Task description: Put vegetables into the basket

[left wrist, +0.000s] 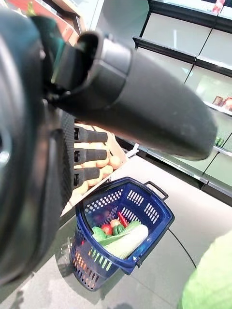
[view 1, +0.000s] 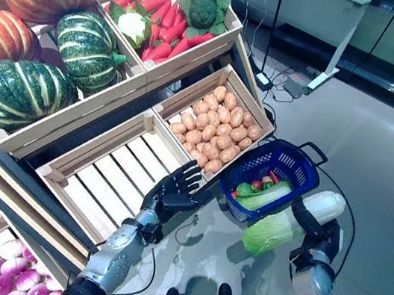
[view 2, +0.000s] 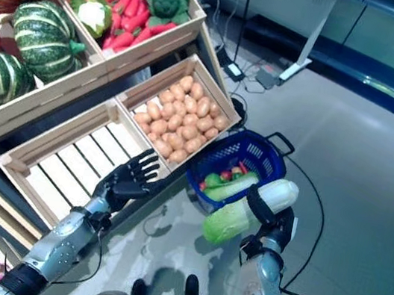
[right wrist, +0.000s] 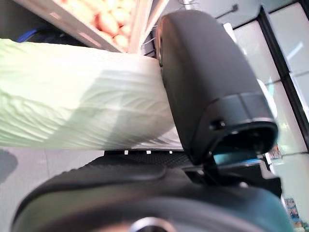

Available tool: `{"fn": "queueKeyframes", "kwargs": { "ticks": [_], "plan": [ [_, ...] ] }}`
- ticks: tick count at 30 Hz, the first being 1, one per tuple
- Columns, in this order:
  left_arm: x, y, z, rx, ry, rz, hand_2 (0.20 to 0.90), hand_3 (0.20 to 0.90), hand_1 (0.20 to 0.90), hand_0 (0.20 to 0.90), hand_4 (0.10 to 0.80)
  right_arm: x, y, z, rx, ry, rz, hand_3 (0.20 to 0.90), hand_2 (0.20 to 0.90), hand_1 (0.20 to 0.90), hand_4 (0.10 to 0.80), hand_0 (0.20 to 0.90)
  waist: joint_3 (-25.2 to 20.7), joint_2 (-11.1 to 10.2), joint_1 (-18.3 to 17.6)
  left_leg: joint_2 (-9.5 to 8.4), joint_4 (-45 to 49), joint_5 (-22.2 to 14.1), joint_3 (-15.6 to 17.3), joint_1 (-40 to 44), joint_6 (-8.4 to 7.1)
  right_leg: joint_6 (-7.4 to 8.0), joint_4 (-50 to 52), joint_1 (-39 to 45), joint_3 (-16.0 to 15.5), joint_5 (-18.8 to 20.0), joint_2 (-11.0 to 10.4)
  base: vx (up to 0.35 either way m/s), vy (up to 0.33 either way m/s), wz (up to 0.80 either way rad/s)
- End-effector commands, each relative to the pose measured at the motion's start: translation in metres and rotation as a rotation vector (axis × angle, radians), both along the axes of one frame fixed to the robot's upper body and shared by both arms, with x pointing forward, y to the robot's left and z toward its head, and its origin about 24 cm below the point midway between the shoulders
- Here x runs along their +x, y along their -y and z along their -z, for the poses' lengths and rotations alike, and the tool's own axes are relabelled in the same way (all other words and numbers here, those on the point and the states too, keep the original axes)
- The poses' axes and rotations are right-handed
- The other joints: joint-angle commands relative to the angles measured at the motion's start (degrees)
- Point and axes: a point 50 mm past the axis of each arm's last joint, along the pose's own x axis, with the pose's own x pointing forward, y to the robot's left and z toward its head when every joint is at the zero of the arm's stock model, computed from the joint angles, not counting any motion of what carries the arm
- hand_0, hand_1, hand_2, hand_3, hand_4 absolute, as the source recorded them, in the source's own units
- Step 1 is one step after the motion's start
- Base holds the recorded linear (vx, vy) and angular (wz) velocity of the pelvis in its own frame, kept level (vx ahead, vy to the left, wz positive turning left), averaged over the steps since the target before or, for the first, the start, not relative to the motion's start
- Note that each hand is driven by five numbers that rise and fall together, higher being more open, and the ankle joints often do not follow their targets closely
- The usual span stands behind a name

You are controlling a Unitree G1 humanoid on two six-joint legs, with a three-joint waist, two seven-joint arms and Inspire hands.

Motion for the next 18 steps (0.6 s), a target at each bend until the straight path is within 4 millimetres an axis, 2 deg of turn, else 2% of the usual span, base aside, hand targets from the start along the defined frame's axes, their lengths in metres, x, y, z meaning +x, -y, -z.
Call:
{"fn": "queueKeyframes", "kwargs": {
  "ticks": [1,2,4,8,10,14,16,18],
  "plan": [
    [0.002,-0.016,-0.037,-0.057,0.232,-0.079,0.900,0.900,0.900,0.900,0.800,0.015,-0.012,-0.056,-0.079,0.295,-0.114,0.300,0.300,0.300,0.400,0.300,-1.0,-1.4,2.1,3.02,-4.5,8.1,-2.7,-6.5,-6.16,-1.59,2.1,9.8,-0.4,-5.5,1.1,0.279,0.091,-0.49],
    [0.000,-0.019,-0.036,-0.062,0.225,-0.086,0.900,0.900,0.900,0.900,0.800,0.013,-0.009,-0.055,-0.081,0.291,-0.128,0.300,0.300,0.300,0.400,0.300,-1.1,-1.5,2.6,3.77,-5.7,8.9,-3.5,-8.1,-6.65,-1.52,1.7,10.8,-0.4,-5.9,1.0,0.245,0.085,-0.38],
    [-0.002,-0.023,-0.034,-0.052,0.220,-0.079,0.900,0.900,0.900,0.900,0.800,0.011,-0.005,-0.052,-0.080,0.276,-0.146,0.300,0.300,0.300,0.400,0.300,-1.3,-1.8,2.9,4.41,-5.7,7.7,-3.3,-7.9,-6.72,-0.97,2.1,11.9,-0.3,-6.7,0.2,0.392,0.200,-0.10],
    [0.000,-0.026,-0.034,-0.053,0.203,-0.068,0.900,0.900,0.900,0.900,0.800,0.006,-0.004,-0.047,-0.072,0.258,-0.173,0.300,0.300,0.300,0.400,0.300,-2.5,-2.0,2.7,4.56,-4.8,6.5,-1.6,-5.3,-5.53,0.50,3.9,12.2,-1.8,-7.7,-1.9,0.323,0.241,-0.07],
    [0.000,-0.025,-0.035,-0.044,0.198,-0.053,0.900,0.900,0.900,0.900,0.800,0.005,-0.004,-0.044,-0.051,0.249,-0.165,0.300,0.300,0.300,0.400,0.300,-3.6,-2.3,3.0,3.84,-5.2,5.5,-1.6,-3.0,-4.36,1.76,5.1,11.8,-2.9,-7.4,-3.5,0.296,0.235,-0.13],
    [-0.003,-0.025,-0.039,-0.018,0.214,-0.020,0.900,0.900,0.900,0.900,0.800,0.004,-0.010,-0.044,-0.011,0.274,-0.160,0.300,0.300,0.300,0.400,0.300,-4.1,-3.1,3.3,1.72,-3.9,2.9,-1.6,-1.4,-1.81,4.51,12.9,7.7,-2.8,-4.5,-5.7,0.212,0.213,-0.20],
    [-0.003,-0.025,-0.041,0.008,0.223,0.013,0.900,0.900,0.900,0.900,0.800,0.004,-0.012,-0.043,-0.007,0.276,-0.144,0.300,0.300,0.300,0.400,0.300,-4.2,-3.2,3.6,0.92,-3.1,2.1,-1.1,-1.4,-0.94,4.93,17.1,6.6,-2.7,-4.2,-6.0,0.187,0.213,-0.14],
    [-0.002,-0.022,-0.040,0.014,0.210,0.032,0.900,0.900,0.900,0.900,0.800,0.004,-0.012,-0.039,0.016,0.273,-0.130,0.300,0.300,0.300,0.400,0.300,-4.4,-2.9,3.5,0.12,-2.7,1.4,-0.6,-1.2,-0.08,5.18,26.9,3.5,-2.4,-1.2,-5.7,0.192,0.230,0.00]
  ]
}}
